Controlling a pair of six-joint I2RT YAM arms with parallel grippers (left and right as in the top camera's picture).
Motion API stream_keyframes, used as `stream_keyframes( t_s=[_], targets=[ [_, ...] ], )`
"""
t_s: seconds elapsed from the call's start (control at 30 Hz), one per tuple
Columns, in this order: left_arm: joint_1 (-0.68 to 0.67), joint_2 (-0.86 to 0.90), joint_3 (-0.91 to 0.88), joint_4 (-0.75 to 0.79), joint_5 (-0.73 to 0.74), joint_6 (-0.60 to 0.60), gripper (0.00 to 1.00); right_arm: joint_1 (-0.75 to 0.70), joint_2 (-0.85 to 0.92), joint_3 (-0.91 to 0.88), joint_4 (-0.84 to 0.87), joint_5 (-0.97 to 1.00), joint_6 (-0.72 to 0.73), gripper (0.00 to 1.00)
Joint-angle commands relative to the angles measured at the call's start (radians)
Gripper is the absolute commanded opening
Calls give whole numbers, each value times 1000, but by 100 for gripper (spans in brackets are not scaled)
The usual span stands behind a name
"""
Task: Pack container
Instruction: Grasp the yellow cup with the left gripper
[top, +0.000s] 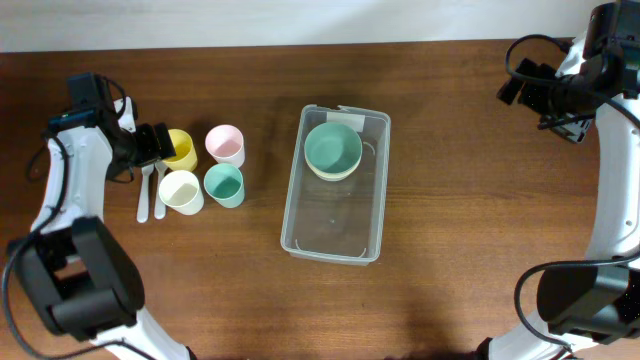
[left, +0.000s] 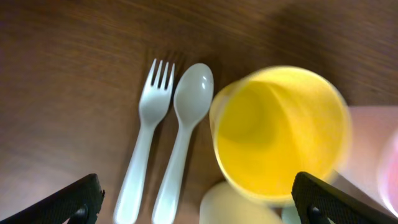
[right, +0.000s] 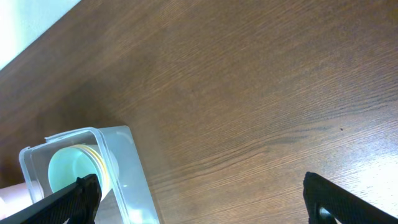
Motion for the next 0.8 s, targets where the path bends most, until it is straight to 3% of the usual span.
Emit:
stream_keyframes(
  t_s=[0.0, 0.07, 0.13, 0.23, 0.27, 0.3, 0.4, 0.63, 0.77],
  targets=[
    [10, 70, 17, 42, 53, 13, 98, 3, 0, 6, 0, 2, 10, 99],
    [11, 92, 17, 72, 53, 13, 98, 3, 0, 6, 0, 2, 10, 99],
    [10, 110, 17, 98, 54, 13, 91, 3, 0, 6, 0, 2, 10, 99],
    [10, 113, 17, 109, 55, 13, 50, 3, 0, 6, 0, 2, 10, 99],
    [10, 113, 18, 114, 55, 13, 42, 3, 0, 6, 0, 2, 10, 99],
    [11, 112, 21, 126, 56, 13, 26, 3, 0, 6, 0, 2, 10, 99],
    [11, 112, 47, 124, 61, 17, 1, 3, 0, 6, 0, 2, 10, 99],
    [12, 102, 315, -51, 81, 19, 1, 3, 0, 6, 0, 2, 10, 99],
    [-6, 66, 540, -203, 271, 19, 1, 3, 0, 6, 0, 2, 10, 99]
  ],
)
